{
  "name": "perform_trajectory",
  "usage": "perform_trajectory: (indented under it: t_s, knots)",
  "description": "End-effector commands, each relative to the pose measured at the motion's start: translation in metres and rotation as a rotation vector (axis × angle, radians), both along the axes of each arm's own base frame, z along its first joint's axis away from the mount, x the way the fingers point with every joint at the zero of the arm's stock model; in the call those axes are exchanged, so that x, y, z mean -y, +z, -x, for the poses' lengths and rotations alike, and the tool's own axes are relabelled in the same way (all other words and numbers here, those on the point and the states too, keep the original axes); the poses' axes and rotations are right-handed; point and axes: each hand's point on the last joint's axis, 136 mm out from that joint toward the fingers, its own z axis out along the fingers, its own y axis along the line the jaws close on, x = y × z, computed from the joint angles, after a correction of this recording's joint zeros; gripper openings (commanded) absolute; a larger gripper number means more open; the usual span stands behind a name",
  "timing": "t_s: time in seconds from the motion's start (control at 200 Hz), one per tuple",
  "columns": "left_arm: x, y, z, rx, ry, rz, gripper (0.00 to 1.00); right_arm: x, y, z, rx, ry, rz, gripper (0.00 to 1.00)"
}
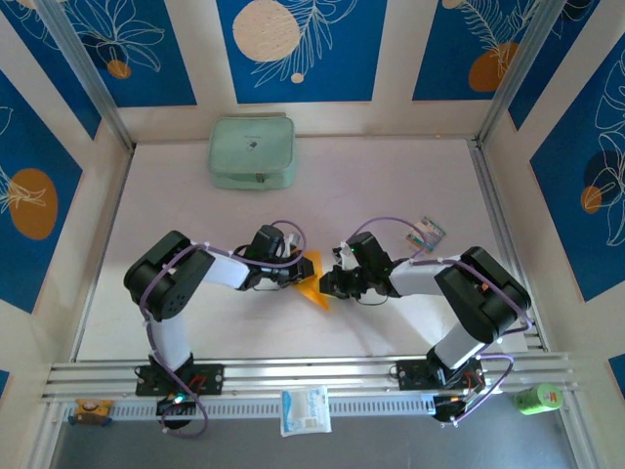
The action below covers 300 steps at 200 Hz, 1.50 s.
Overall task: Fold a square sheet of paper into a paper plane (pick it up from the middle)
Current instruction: Fourth fold the wing at the center of the table.
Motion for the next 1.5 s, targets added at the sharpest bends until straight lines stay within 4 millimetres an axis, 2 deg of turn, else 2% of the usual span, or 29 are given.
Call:
perform_trajectory:
  t_s: [0.0, 0.285, 0.62, 0.845, 1.02, 1.305, 1.495]
  knots:
    - [-0.006, -0.020, 0.014, -0.046, -0.020, -0.043, 0.07, 0.000, -0.005, 0.013, -0.044, 0.032, -0.036, 0.09]
    - [-0.007, -0.022, 0.015, -0.053, -0.016, -0.048, 0.06, 0.006, -0.018, 0.029, -0.103, 0.030, -0.043, 0.10]
    - [-0.007, -0.021, 0.015, -0.051, -0.016, -0.047, 0.06, 0.011, -0.013, 0.032, -0.098, 0.035, -0.014, 0.13]
    - [-0.007, -0.022, 0.015, -0.051, -0.016, -0.046, 0.06, 0.016, -0.024, 0.044, -0.127, 0.047, 0.009, 0.09]
    - [-0.007, -0.022, 0.015, -0.052, -0.014, -0.046, 0.06, 0.021, -0.031, 0.052, -0.152, 0.041, 0.022, 0.10]
    - [-0.007, -0.023, 0.015, -0.054, -0.011, -0.047, 0.06, 0.019, -0.022, 0.056, -0.149, 0.060, 0.005, 0.11]
    - [-0.008, -0.024, 0.015, -0.057, -0.011, -0.048, 0.05, 0.020, -0.028, 0.062, -0.171, 0.077, 0.020, 0.09]
